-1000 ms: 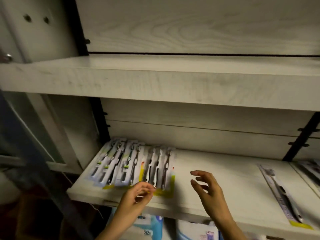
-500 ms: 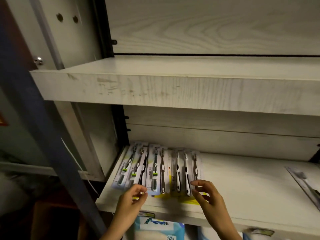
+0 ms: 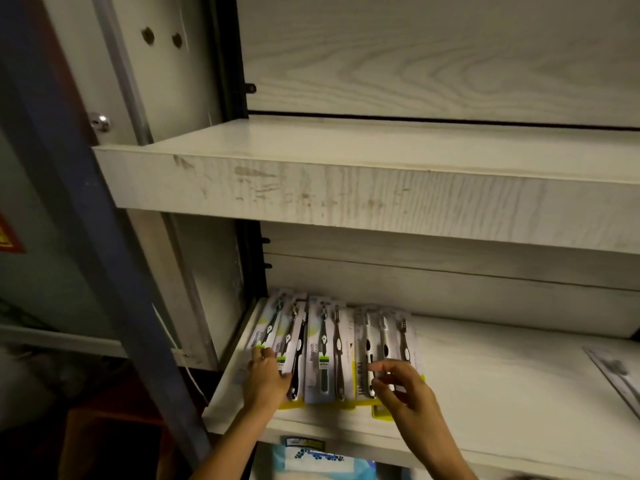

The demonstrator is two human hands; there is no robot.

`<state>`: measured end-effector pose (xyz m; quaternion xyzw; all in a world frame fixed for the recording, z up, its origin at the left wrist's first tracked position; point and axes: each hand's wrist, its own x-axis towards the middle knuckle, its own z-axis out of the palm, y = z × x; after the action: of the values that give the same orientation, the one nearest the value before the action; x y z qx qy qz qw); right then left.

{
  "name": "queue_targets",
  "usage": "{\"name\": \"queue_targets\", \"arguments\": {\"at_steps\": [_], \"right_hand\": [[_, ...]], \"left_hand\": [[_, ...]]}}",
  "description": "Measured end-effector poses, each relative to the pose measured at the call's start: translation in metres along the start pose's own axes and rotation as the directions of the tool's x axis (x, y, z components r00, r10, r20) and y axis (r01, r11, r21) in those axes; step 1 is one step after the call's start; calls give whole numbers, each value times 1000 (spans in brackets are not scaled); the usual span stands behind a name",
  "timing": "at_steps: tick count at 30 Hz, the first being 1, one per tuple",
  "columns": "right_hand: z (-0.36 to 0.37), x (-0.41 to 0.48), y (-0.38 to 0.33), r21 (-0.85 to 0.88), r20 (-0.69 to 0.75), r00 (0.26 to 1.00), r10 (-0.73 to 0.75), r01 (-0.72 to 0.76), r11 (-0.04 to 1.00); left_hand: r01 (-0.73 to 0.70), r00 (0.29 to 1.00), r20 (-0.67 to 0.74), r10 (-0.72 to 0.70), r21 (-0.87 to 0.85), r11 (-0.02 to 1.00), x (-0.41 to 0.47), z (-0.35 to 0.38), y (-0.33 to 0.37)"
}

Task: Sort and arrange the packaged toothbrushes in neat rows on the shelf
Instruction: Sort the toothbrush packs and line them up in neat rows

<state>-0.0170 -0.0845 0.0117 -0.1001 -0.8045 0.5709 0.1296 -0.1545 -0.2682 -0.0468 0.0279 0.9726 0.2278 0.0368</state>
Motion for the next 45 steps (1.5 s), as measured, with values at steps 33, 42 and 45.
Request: {"name": "queue_targets", "arguments": {"at_steps": [33,42,45], "right_hand": [[34,7,-17,-9,49,997,53,-53,999],[54,23,-15,213,121,985,124,-148,966],[49,25,-13,257,100,981,166,-187,948]], "left_hand": [[-93,982,-191,-4,-492,865,-18,-2,-5],[-118,940,56,337,-873,474,-82,-21,26],[-211,941,-3,338,-788,579,-71,-34,18]]}}
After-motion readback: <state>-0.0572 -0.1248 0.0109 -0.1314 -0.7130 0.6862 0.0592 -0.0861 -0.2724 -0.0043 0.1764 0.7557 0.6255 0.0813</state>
